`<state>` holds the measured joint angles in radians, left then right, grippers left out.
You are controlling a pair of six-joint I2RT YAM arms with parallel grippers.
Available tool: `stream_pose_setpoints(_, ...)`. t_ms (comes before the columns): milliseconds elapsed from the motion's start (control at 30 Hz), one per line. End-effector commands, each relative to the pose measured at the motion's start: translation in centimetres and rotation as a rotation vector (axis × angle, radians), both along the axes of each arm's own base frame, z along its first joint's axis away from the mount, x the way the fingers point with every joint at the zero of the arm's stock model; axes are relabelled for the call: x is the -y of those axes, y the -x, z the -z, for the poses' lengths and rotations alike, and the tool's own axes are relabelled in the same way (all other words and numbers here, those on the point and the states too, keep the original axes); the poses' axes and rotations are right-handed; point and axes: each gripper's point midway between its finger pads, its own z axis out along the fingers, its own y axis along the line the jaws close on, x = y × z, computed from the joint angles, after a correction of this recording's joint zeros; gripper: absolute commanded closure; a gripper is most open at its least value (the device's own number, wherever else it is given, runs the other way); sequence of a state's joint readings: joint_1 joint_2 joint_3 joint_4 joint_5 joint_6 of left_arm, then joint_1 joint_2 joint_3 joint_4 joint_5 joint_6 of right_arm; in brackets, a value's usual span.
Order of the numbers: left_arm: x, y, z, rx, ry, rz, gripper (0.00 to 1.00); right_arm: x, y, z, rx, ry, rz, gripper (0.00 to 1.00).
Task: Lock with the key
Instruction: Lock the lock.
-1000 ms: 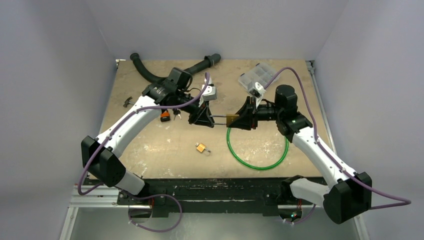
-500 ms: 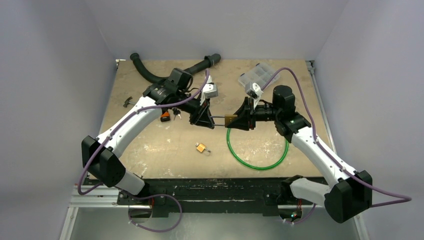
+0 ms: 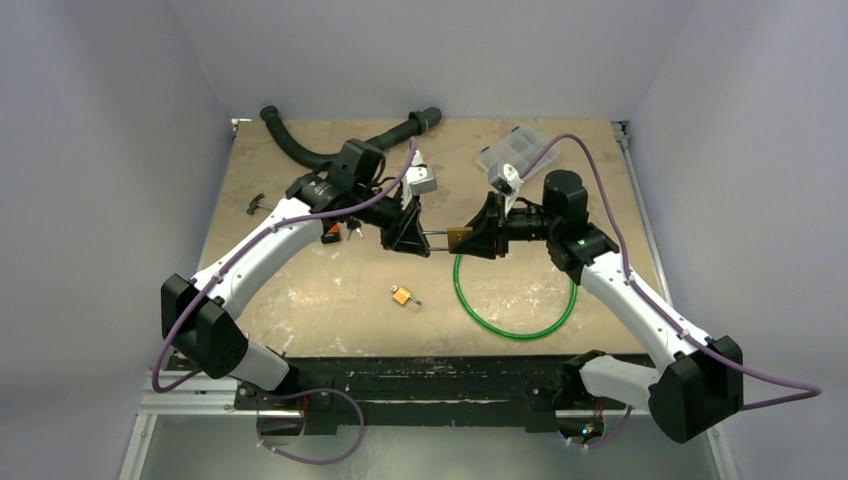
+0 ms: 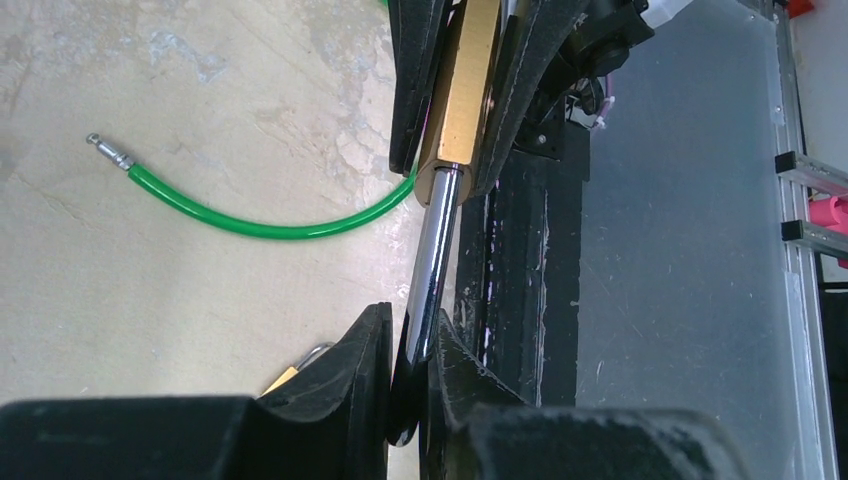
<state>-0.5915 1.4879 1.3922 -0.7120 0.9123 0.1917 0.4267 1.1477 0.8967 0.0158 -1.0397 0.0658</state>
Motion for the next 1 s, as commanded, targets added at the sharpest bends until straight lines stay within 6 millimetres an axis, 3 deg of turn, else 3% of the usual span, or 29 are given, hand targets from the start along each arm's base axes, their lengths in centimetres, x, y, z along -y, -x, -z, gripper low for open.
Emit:
stream_pose_setpoints(0, 8.0, 1.9, -7.5, 0.232, 0.339, 0.208, 1.00, -5.0, 3.5, -4.1, 0.169, -0.132, -0.189, 1.00)
stream_pose_setpoints(433, 8.6, 2.0, -8.3, 0.260, 0.355, 0.219, 1.00, -5.8, 4.2, -3.1, 0.142, -0.127, -0.228, 1.00)
stream_pose_setpoints(533, 7.6, 2.2, -7.3, 0.262, 0.316, 0.220, 1.00, -5.5, 4.6, -3.1, 0.138, -0.116, -0.248, 1.00)
stream_pose_setpoints(667, 5.5, 0.7, -6.3, 0.247, 0.287, 0.170, 1.00, -4.5, 4.2, -3.0, 0.150, -0.089, -0.211, 1.00)
stream_pose_setpoints(767, 4.0, -0.4, -5.4, 0.295, 0.248, 0.155, 1.00, -3.5, 3.1, -3.1, 0.135, -0.078, -0.151, 1.00)
stream_pose_setpoints(967, 1.2, -1.7, -3.9, 0.339, 0.182, 0.133, 1.00, -1.0, -1.3, -3.6, 0.079, -0.085, 0.018, 1.00)
